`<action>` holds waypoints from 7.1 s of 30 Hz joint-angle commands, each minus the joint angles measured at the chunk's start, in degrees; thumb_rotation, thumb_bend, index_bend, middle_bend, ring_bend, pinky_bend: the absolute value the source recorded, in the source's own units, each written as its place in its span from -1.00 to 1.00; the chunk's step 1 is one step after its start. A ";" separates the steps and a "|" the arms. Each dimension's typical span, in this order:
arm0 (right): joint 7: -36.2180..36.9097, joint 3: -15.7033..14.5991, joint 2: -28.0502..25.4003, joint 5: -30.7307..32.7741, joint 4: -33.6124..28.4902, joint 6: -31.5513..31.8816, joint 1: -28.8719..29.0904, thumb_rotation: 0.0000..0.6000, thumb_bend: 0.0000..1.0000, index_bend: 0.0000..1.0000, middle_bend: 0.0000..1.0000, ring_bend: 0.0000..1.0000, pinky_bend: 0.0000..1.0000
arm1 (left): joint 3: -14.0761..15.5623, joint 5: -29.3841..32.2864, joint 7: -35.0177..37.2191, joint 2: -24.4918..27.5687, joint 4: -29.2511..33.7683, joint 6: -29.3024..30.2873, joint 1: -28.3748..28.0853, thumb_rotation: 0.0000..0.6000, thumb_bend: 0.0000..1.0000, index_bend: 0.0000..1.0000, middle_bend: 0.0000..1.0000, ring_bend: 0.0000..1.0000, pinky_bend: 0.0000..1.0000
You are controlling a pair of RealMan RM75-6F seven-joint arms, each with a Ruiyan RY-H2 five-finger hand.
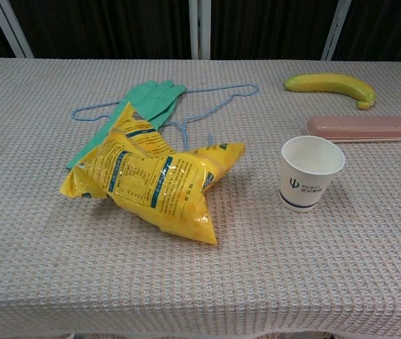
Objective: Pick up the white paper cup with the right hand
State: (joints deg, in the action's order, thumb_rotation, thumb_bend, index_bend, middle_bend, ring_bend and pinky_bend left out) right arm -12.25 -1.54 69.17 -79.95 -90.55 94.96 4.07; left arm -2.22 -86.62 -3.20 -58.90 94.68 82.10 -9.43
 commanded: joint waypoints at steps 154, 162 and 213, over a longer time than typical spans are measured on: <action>-48.94 7.88 23.49 13.65 -1.26 -25.07 25.15 1.00 -0.89 -0.71 -0.35 -1.00 -1.00 | -0.03 0.59 0.18 0.09 0.31 -2.33 -1.23 1.00 -0.93 -1.00 -1.00 -1.00 -1.00; -47.16 7.35 24.09 10.92 -0.03 -23.10 25.58 1.00 -0.73 -0.25 -0.05 -0.89 -1.00 | -0.11 0.85 0.55 0.18 0.10 -2.43 -1.24 1.00 -0.93 -1.00 -1.00 -1.00 -1.00; 49.78 -3.14 12.96 -18.01 11.94 -14.67 14.56 1.00 -1.00 -1.00 -1.00 -1.00 -1.00 | 0.03 1.65 -0.96 -0.45 0.18 -3.65 -1.72 1.00 -0.91 -1.00 -1.00 -1.00 -1.00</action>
State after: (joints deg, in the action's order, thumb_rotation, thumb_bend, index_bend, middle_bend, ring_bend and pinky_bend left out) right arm 39.42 -3.82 83.81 -96.68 -77.65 78.19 19.89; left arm -2.19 -84.97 -4.16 -59.35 94.86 78.45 -11.16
